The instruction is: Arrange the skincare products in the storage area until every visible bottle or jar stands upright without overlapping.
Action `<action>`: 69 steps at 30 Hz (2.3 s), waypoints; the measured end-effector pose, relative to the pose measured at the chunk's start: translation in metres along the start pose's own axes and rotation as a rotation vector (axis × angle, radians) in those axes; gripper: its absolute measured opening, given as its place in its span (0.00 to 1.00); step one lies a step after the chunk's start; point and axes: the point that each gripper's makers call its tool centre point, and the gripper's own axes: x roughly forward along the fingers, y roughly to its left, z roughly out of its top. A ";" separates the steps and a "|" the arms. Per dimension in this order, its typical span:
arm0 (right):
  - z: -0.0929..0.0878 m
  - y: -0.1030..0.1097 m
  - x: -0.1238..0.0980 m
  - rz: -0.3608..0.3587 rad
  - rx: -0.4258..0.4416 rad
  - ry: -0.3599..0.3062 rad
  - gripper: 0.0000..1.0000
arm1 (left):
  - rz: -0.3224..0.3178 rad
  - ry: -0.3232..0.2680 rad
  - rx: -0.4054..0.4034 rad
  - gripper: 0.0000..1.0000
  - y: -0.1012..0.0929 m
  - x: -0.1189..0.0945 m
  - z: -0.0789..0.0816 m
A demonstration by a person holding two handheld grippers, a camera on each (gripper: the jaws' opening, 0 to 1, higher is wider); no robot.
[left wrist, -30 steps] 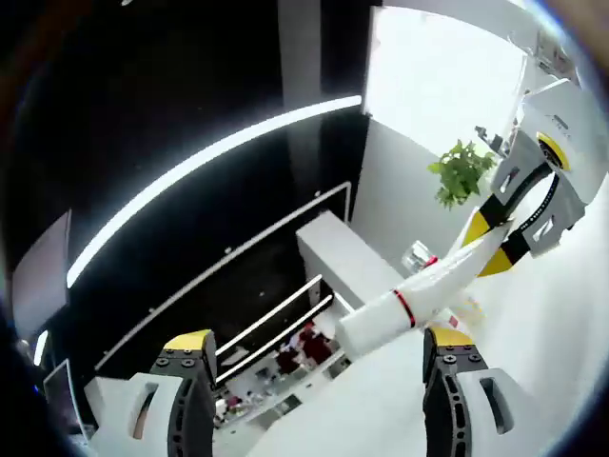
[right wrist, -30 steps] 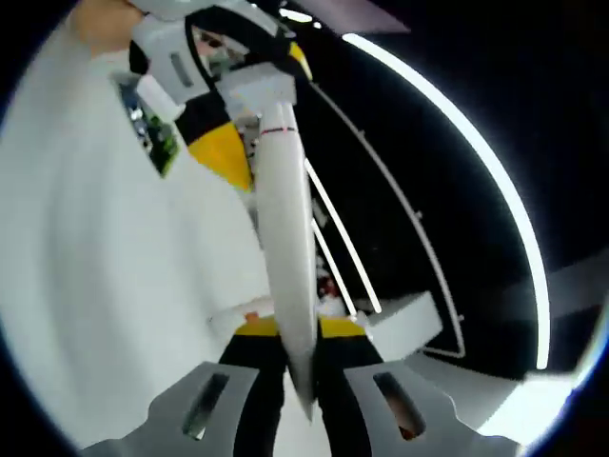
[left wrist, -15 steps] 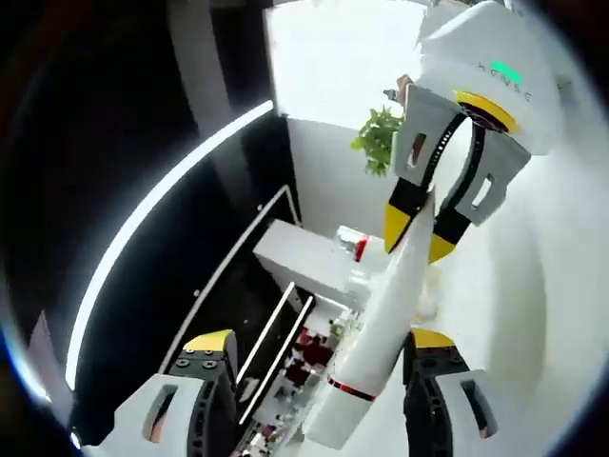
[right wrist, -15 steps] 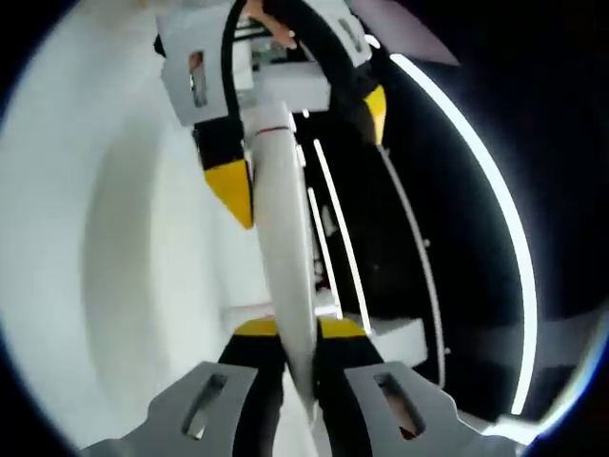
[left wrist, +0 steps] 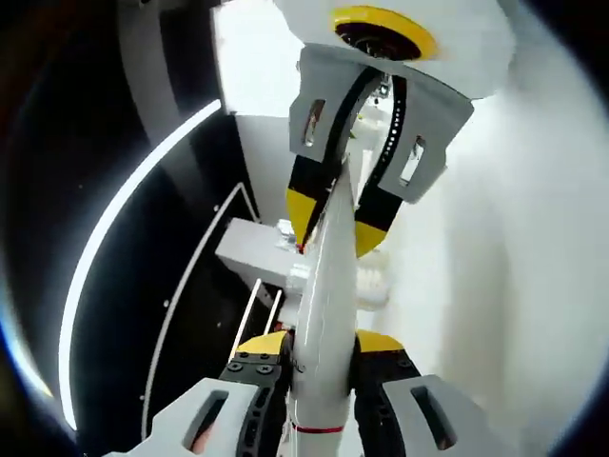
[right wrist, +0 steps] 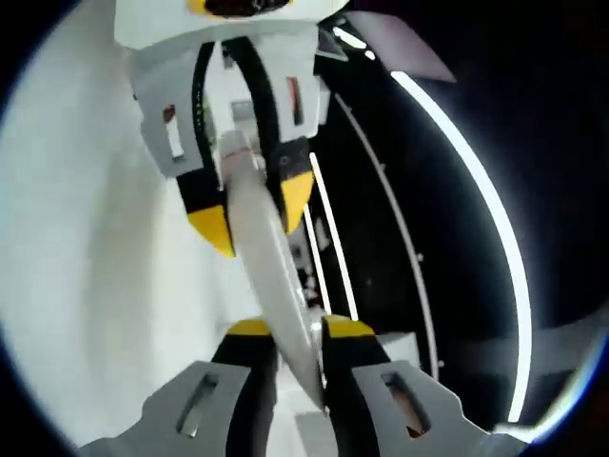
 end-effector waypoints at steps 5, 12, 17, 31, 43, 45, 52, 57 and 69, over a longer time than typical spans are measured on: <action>0.004 -0.003 0.002 -0.017 -0.010 -0.011 0.16 | 0.024 0.020 0.029 0.23 0.008 -0.001 -0.004; 0.008 -0.019 0.005 -0.070 0.034 -0.062 0.22 | 0.055 0.033 0.025 0.21 0.019 0.001 -0.007; 0.000 -0.033 0.005 -0.116 0.148 -0.068 0.24 | 0.079 0.076 -0.076 0.20 0.029 0.002 -0.017; -0.025 -0.034 0.026 0.037 0.820 -0.134 0.55 | -0.180 -0.157 -1.444 0.17 0.047 -0.017 -0.046; 0.040 -0.045 0.000 0.528 1.728 -0.627 0.66 | -0.607 -0.548 -1.645 0.17 0.041 -0.038 0.031; 0.042 -0.052 -0.005 0.538 1.775 -0.676 0.63 | -0.714 -0.587 -1.659 0.18 0.038 -0.044 0.046; 0.057 -0.071 -0.027 0.631 1.929 -0.852 0.60 | -0.908 -0.591 -1.639 0.18 0.024 -0.054 0.067; 0.067 -0.073 -0.035 0.720 2.000 -0.913 0.50 | -0.974 -0.636 -1.609 0.18 0.023 -0.063 0.077; 0.081 -0.052 -0.043 0.827 1.860 -0.829 0.17 | -1.096 -0.626 -1.530 0.19 0.006 -0.077 0.093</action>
